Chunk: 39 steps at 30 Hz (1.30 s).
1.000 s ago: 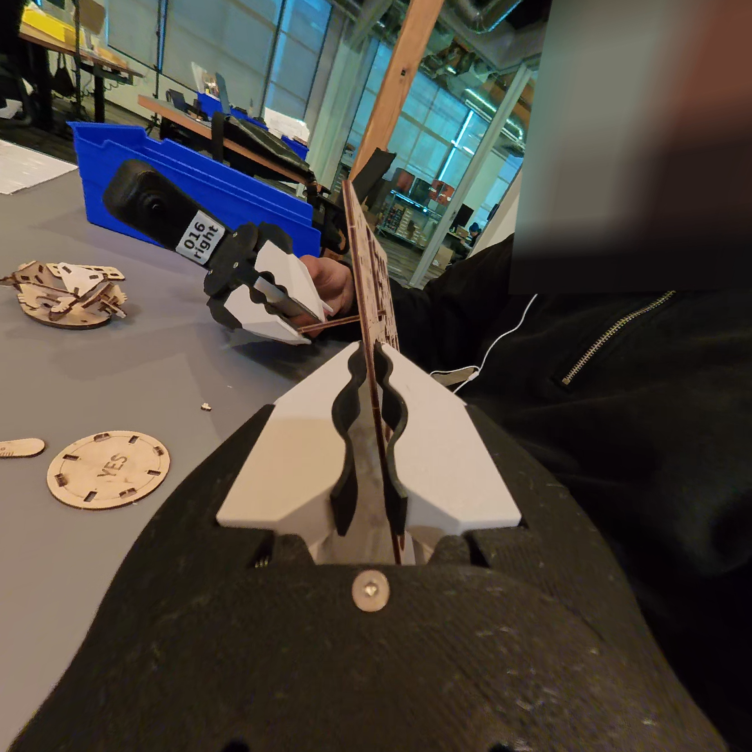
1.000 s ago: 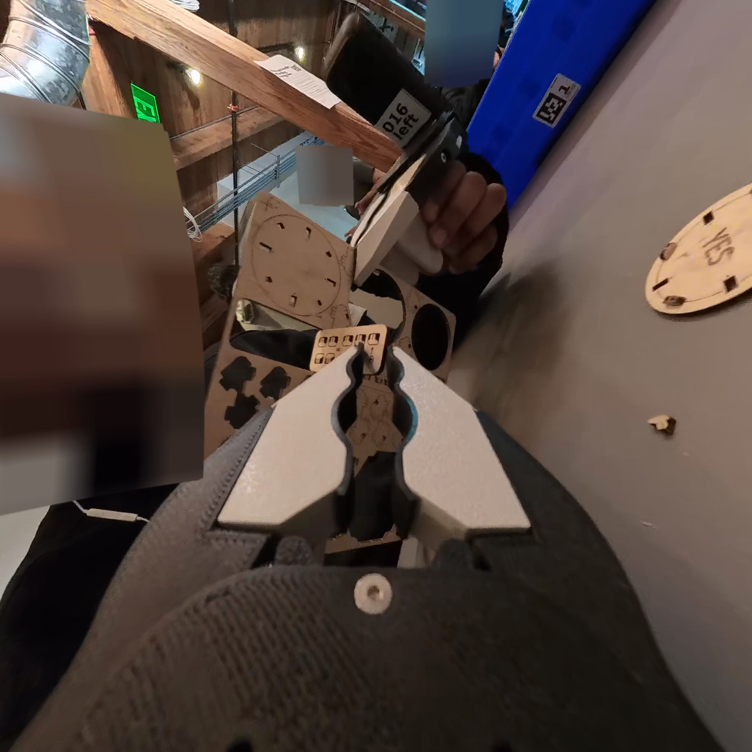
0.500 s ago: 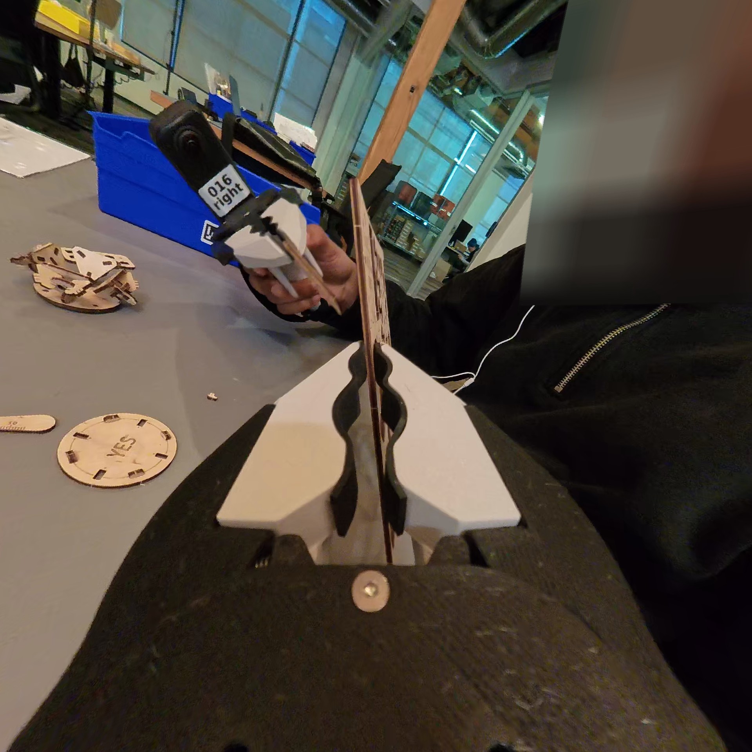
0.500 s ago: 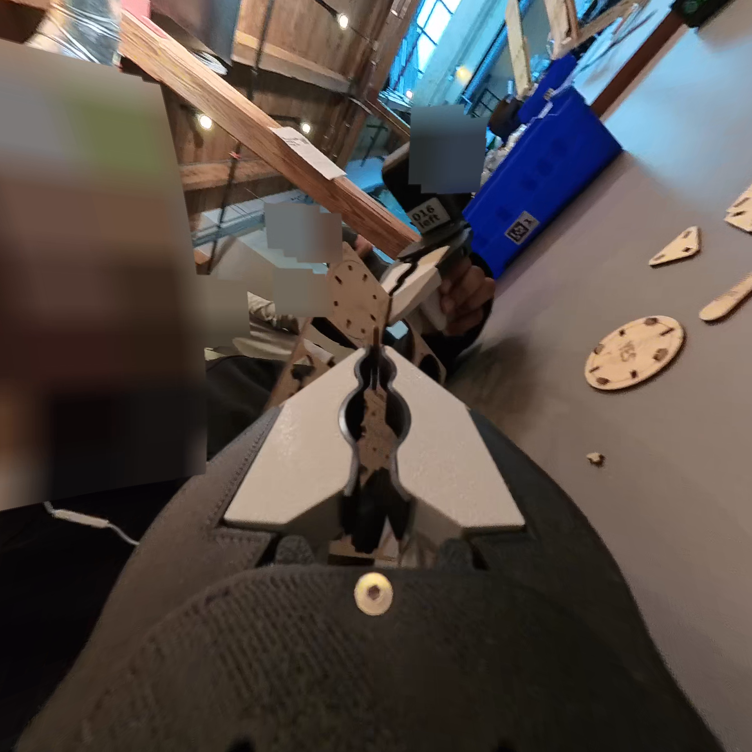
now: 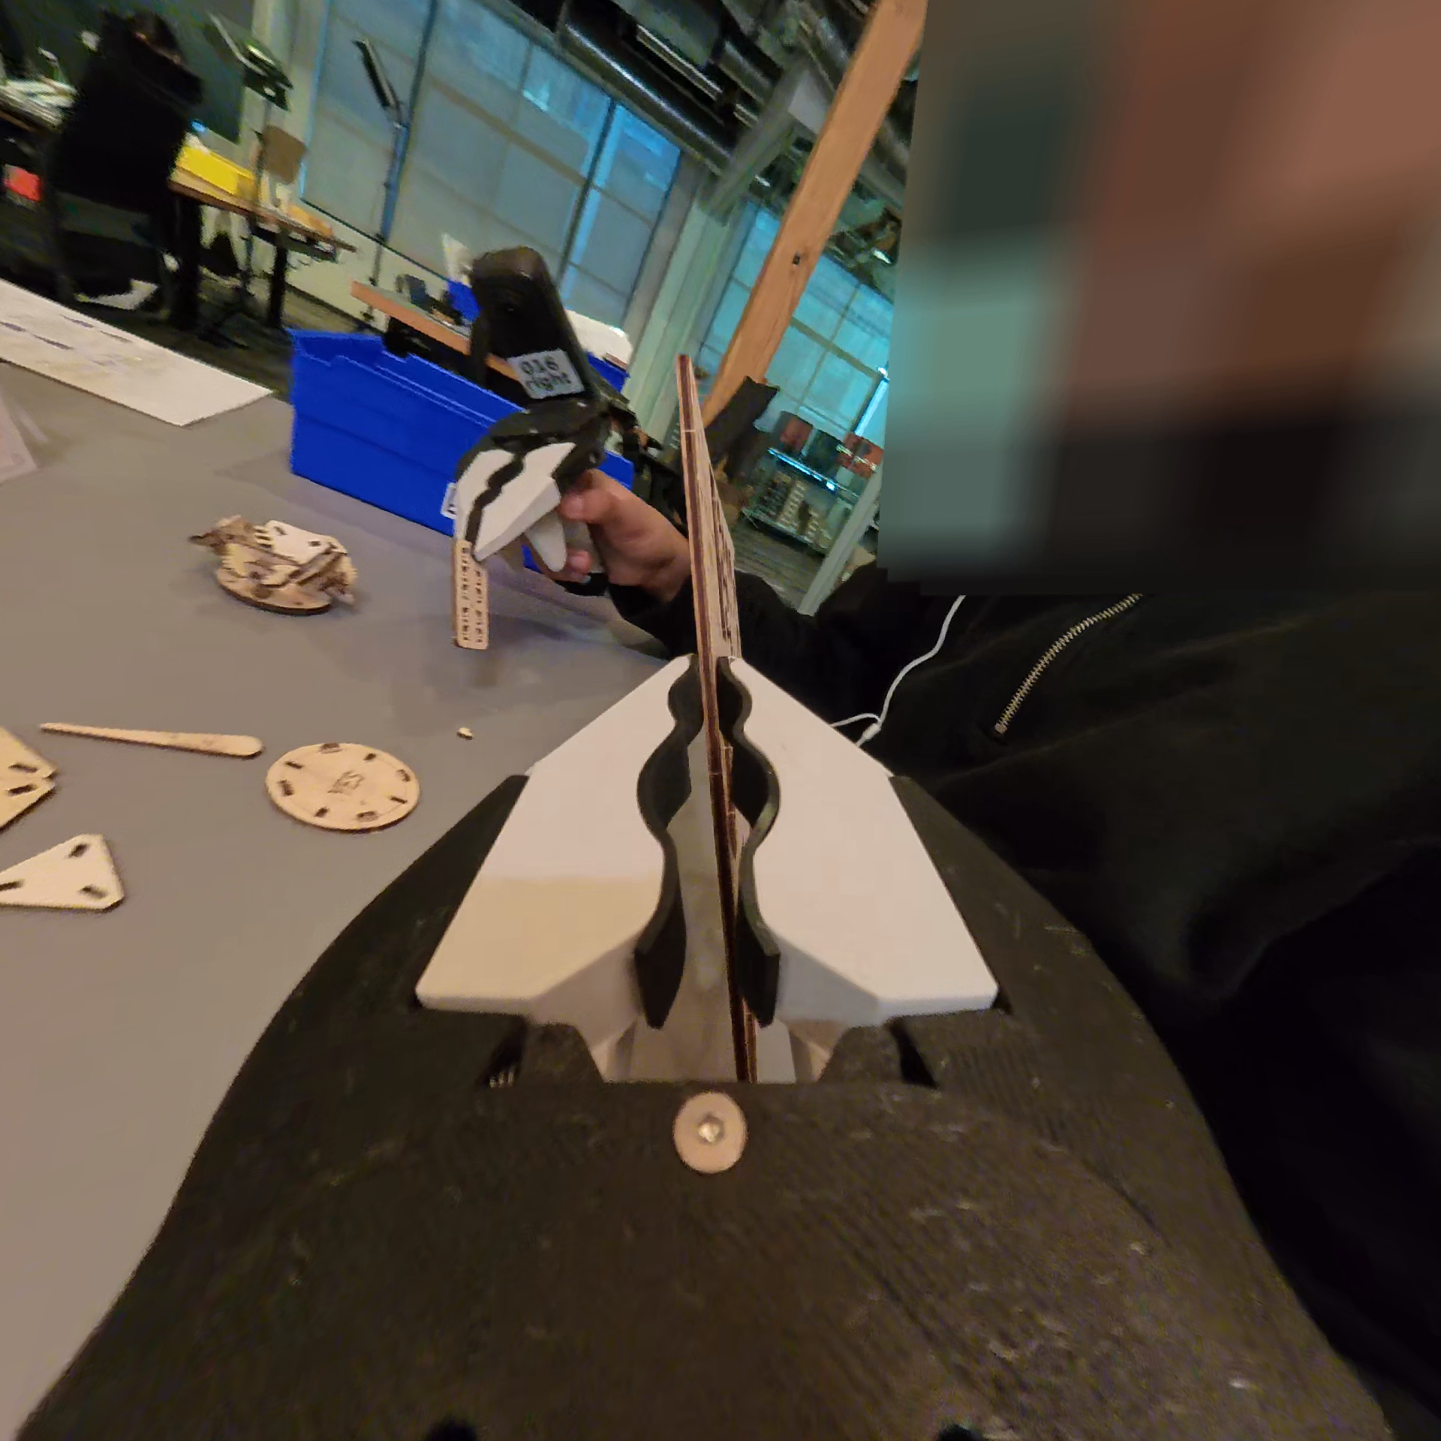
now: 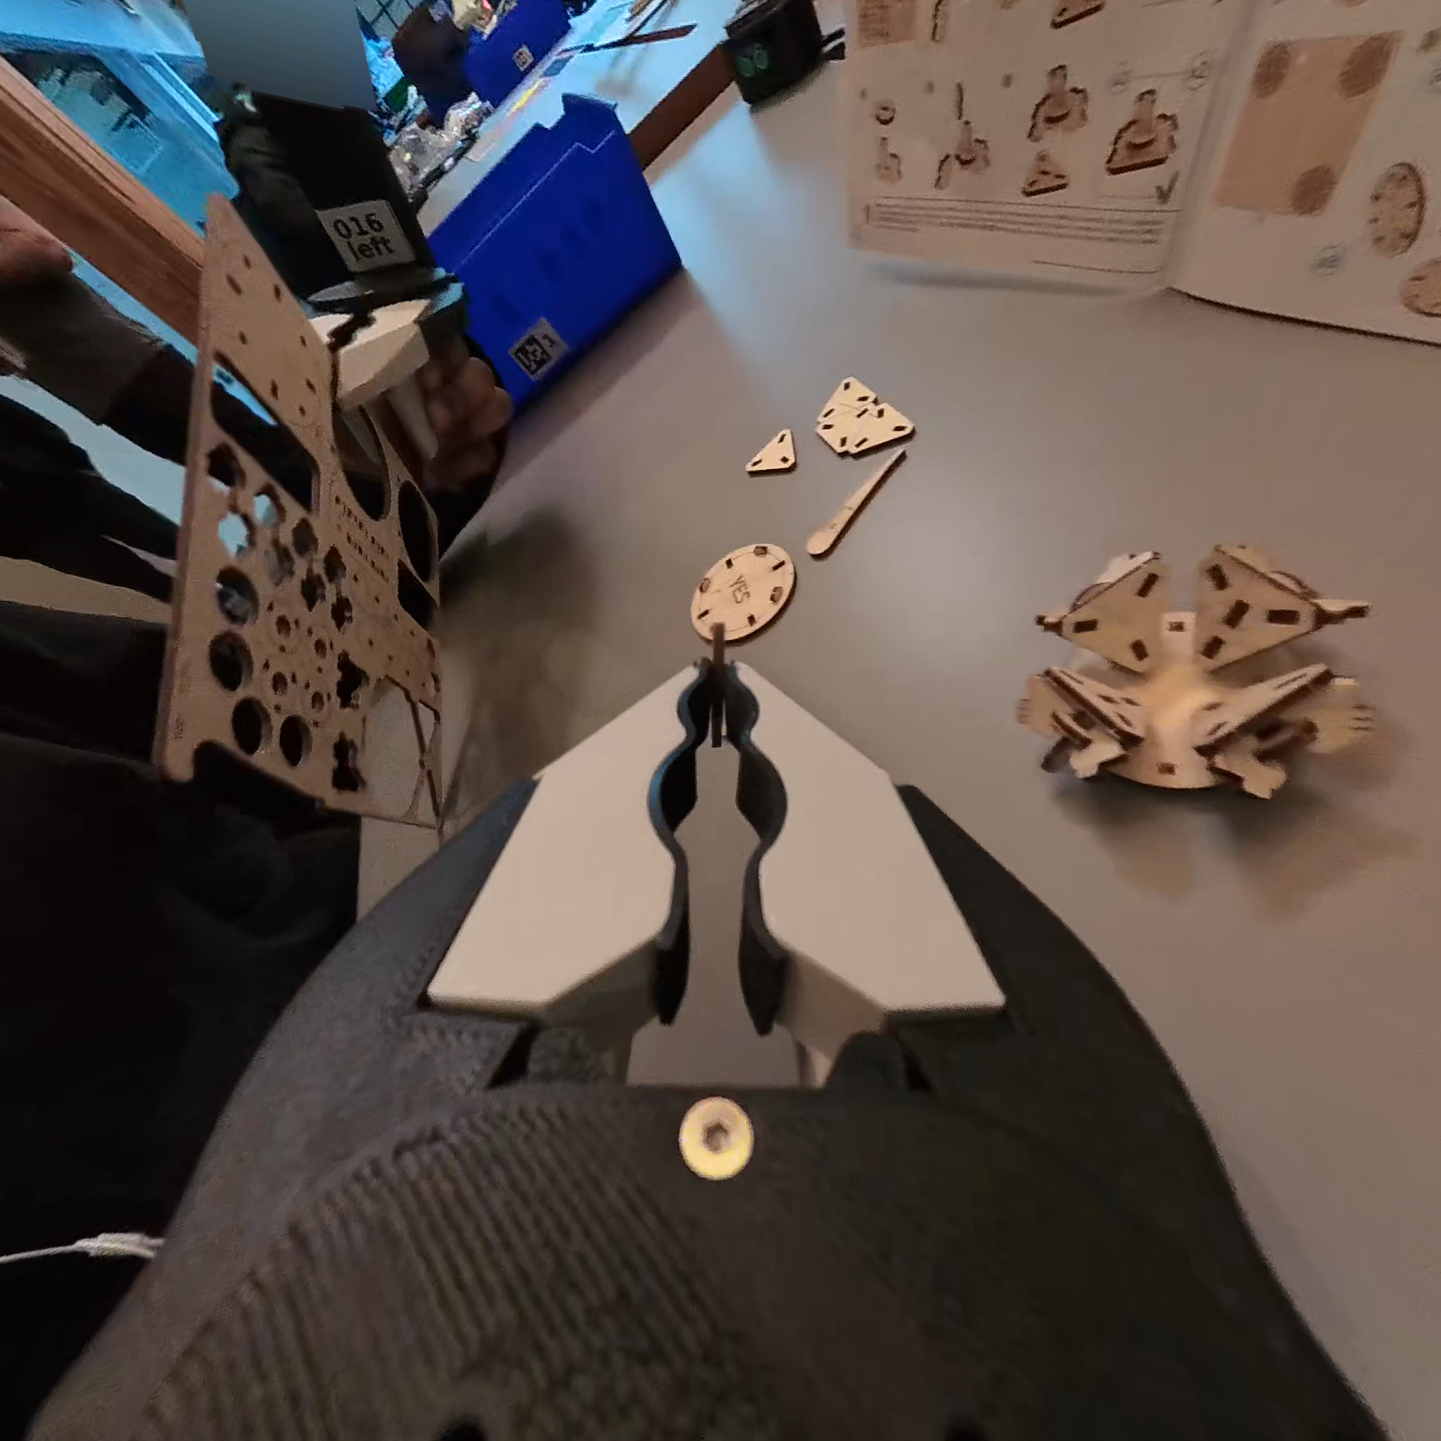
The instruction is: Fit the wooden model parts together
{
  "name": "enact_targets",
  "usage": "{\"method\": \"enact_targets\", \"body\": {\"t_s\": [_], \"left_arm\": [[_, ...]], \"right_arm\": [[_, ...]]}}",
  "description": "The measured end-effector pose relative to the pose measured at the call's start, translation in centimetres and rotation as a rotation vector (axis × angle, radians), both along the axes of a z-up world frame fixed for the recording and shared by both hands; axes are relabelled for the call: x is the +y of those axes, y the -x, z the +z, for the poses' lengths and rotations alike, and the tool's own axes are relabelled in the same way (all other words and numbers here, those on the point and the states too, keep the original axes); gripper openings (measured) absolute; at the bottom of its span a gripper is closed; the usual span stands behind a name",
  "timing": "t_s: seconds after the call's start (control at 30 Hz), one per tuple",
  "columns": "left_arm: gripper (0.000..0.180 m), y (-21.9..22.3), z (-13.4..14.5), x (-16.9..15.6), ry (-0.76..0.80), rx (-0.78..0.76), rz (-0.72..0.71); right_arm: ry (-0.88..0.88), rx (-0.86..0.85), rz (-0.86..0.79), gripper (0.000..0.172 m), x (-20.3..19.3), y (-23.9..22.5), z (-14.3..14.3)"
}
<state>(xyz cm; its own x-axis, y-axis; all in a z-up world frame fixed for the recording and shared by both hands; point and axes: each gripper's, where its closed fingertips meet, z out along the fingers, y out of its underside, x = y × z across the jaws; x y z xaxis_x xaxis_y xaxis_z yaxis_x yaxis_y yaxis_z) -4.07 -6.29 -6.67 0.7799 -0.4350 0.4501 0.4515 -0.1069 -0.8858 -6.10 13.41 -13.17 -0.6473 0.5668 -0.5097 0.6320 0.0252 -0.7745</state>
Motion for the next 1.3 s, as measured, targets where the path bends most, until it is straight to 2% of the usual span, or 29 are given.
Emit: {"method": "enact_targets", "body": {"t_s": [0.1,0.3,0.43,0.53,0.63,0.73,0.87,0.97,1.1,1.3], "left_arm": [[0.0,1.4,-0.5,0.1,0.017,-0.036,0.063],[0.0,3.5,-1.1,0.5,0.042,-0.082,0.174],[0.0,4.4,-1.1,0.1,0.034,-0.092,0.221],[0.0,4.5,-1.2,0.1,0.036,-0.102,0.222],[0.0,4.3,-1.2,0.4,0.038,-0.097,0.217],[0.0,4.0,-1.2,0.6,0.038,-0.098,0.207],[0.0,4.0,-1.4,0.7,0.044,-0.094,0.213],[0.0,4.0,-1.3,0.5,0.035,-0.089,0.221],[0.0,4.0,-1.3,0.4,0.032,-0.083,0.226],[0.0,4.0,-1.2,0.4,0.027,-0.076,0.226]], "right_arm": [[-0.061,0.038,-0.074,0.0,1.7,0.8,0.0],[-0.262,0.288,-0.481,0.0,10.7,2.9,3.6],[-0.464,0.24,-0.688,0.0,15.4,3.1,2.0],[-0.481,0.131,-0.714,0.0,15.4,3.5,0.0],[-0.385,0.072,-0.717,0.0,14.4,4.3,-0.9],[-0.366,0.141,-0.742,0.0,14.5,4.8,-0.5],[-0.561,0.313,-0.869,0.0,16.7,4.9,0.3],[-0.61,0.391,-0.984,0.0,17.8,4.9,0.4],[-0.42,0.251,-1.001,0.0,17.1,5.4,-1.7],[-0.435,0.217,-1.039,0.0,18.5,5.1,-2.1]]}}
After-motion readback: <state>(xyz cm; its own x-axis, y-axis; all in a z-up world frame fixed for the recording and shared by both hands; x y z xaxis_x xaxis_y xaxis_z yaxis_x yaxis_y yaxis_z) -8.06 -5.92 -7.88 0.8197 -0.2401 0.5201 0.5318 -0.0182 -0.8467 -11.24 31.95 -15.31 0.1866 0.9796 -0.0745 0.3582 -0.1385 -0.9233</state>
